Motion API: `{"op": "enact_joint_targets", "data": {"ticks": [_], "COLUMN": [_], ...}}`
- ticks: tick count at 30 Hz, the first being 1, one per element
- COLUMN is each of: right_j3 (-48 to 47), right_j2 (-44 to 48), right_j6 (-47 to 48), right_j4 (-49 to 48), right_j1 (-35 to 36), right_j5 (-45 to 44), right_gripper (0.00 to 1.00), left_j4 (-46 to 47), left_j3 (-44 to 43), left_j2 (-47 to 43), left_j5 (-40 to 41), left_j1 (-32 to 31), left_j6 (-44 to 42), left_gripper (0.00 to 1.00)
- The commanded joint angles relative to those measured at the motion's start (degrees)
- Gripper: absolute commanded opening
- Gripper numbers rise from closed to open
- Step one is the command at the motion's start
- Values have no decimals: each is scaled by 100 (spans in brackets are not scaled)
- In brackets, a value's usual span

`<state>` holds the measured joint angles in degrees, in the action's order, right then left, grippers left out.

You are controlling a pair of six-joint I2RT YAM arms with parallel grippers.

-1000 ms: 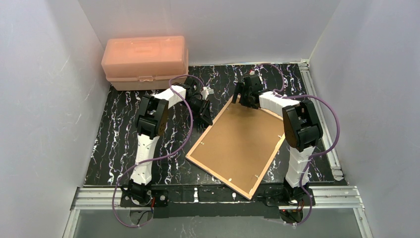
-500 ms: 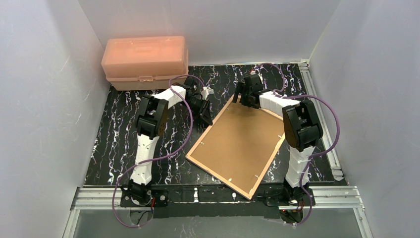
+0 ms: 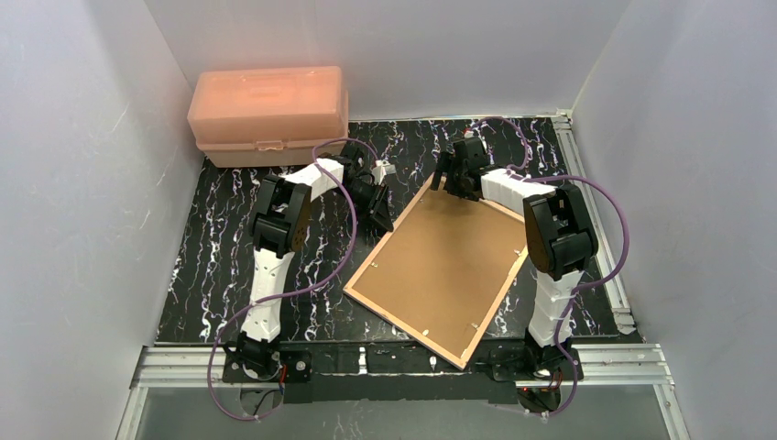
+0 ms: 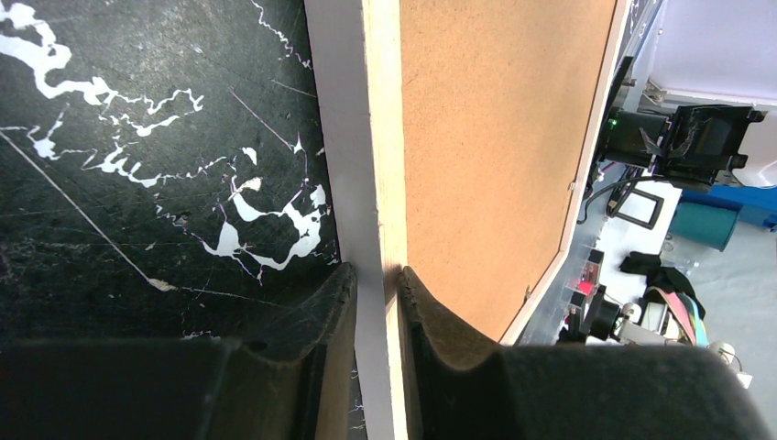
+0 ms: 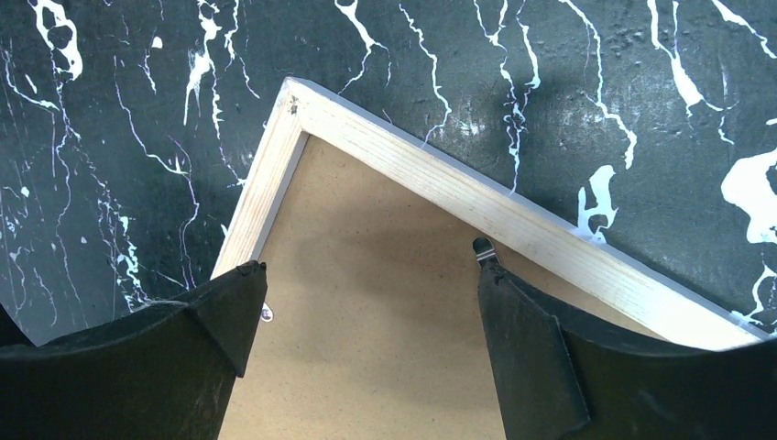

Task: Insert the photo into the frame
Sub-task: Install the photo frame at the center of the board.

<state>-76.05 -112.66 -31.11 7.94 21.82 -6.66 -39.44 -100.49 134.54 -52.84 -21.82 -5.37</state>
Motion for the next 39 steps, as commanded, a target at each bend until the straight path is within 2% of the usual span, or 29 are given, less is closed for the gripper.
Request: {"op": "enact_joint_targets", "data": {"ticks": [1,9,17,21,27,39], "right_j3": [-198,-215,-115,42,89,-34], "right_j2": [-274,-265,-66,58,162,391], "right_j6": [-26,84,193,180,64,133], "right_j4": [-429,-406,-253,-399,-697,-617], "right_j1": [24,24,25,24,64,320], "right_j5": [225,-64,-807,-779,-237,-329], "right_gripper": [93,93,92,92,91,91], "left_j4": [-345,-343,-341,-344,-345,-343], "left_j3": [258,278,337,348,337,338], "left_j2": [19,33,2,11,-16,-22], "left_j5": [527,544,565,563,574,564], "left_j1": [-226,-235,-256,-268,-270,-271], "left_j6": [-254,-274,-315,-308,-308,-312], "left_gripper": [19,18,18,18,18,18]}}
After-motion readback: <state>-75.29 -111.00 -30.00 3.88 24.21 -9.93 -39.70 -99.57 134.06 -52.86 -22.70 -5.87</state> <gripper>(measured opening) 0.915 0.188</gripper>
